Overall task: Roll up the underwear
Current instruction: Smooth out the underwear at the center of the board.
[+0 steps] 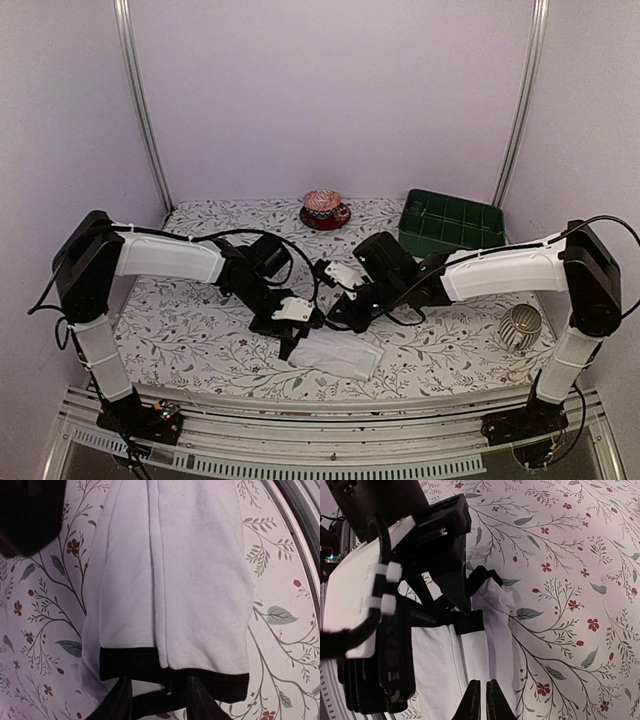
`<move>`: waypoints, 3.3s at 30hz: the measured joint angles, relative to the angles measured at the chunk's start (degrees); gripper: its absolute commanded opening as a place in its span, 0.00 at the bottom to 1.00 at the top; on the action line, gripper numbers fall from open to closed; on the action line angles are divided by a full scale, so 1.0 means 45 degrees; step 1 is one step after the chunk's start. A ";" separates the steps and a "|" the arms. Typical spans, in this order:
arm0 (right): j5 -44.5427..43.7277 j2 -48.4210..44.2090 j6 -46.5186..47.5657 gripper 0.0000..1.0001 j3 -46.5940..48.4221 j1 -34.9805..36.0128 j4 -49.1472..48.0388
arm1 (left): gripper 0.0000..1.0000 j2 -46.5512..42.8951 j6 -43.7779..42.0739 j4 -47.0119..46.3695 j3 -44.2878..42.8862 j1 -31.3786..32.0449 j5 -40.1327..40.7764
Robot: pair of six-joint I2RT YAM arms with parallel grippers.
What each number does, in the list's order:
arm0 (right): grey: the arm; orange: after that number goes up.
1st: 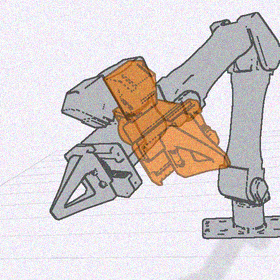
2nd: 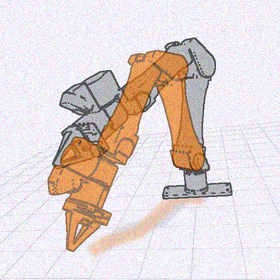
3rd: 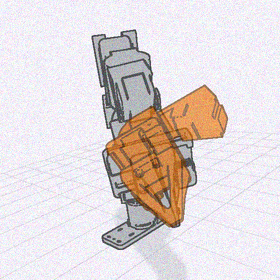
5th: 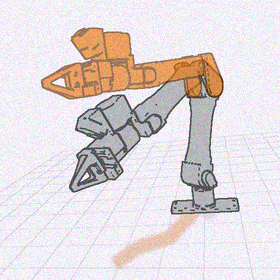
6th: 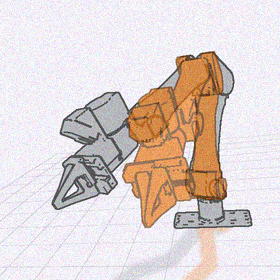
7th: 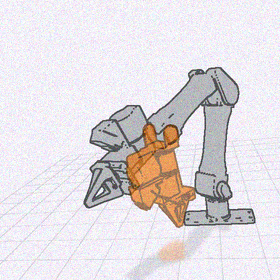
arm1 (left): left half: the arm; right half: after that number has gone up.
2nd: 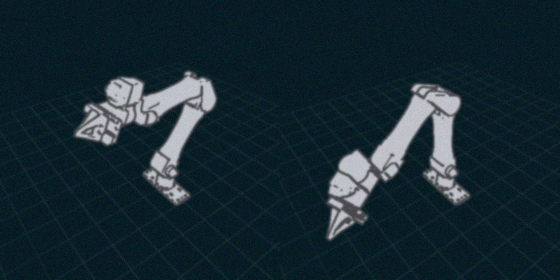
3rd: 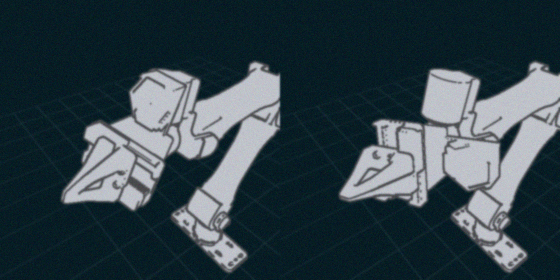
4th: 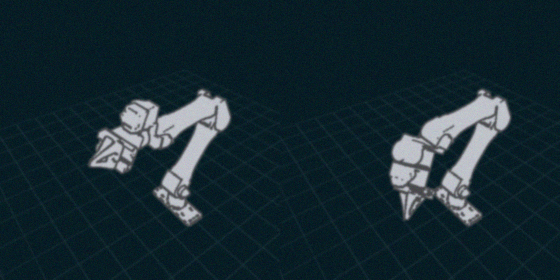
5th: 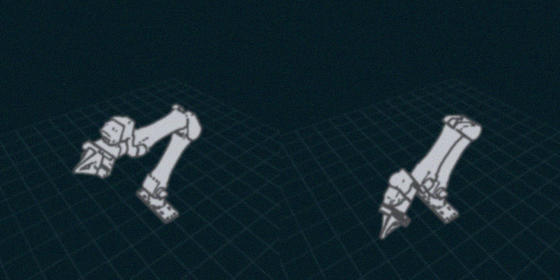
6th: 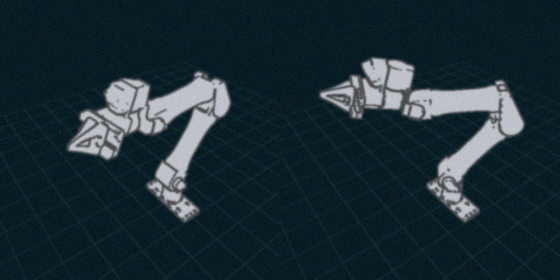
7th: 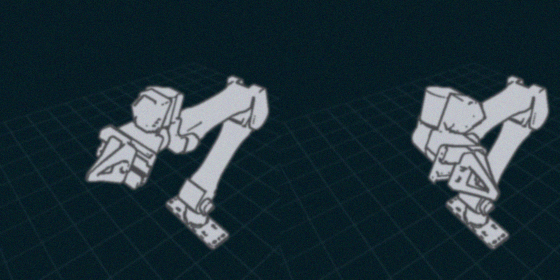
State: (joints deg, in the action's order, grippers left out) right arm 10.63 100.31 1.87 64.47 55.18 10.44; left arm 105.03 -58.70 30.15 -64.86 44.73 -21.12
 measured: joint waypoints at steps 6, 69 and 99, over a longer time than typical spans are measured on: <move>0.1015 0.0602 -0.0695 0.04 -0.0204 -0.0306 -0.0976 | 0.55 -0.0136 0.0053 -0.0238 0.0092 -0.0039 -0.0272; 0.4323 0.3026 -0.3138 0.03 -0.1151 -0.1530 -0.3866 | 0.00 0.0087 0.0631 0.0466 -0.0529 -0.0219 0.0151; 0.4235 0.3128 -0.3079 0.03 -0.1122 -0.1530 -0.3852 | 0.04 -0.0316 0.0865 0.0330 -0.0510 0.0165 0.0733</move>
State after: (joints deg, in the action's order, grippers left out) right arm 29.69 114.39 -11.99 59.42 48.29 -6.90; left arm 103.61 -54.81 31.64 -67.16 45.47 -17.82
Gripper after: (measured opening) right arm 0.030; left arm 0.040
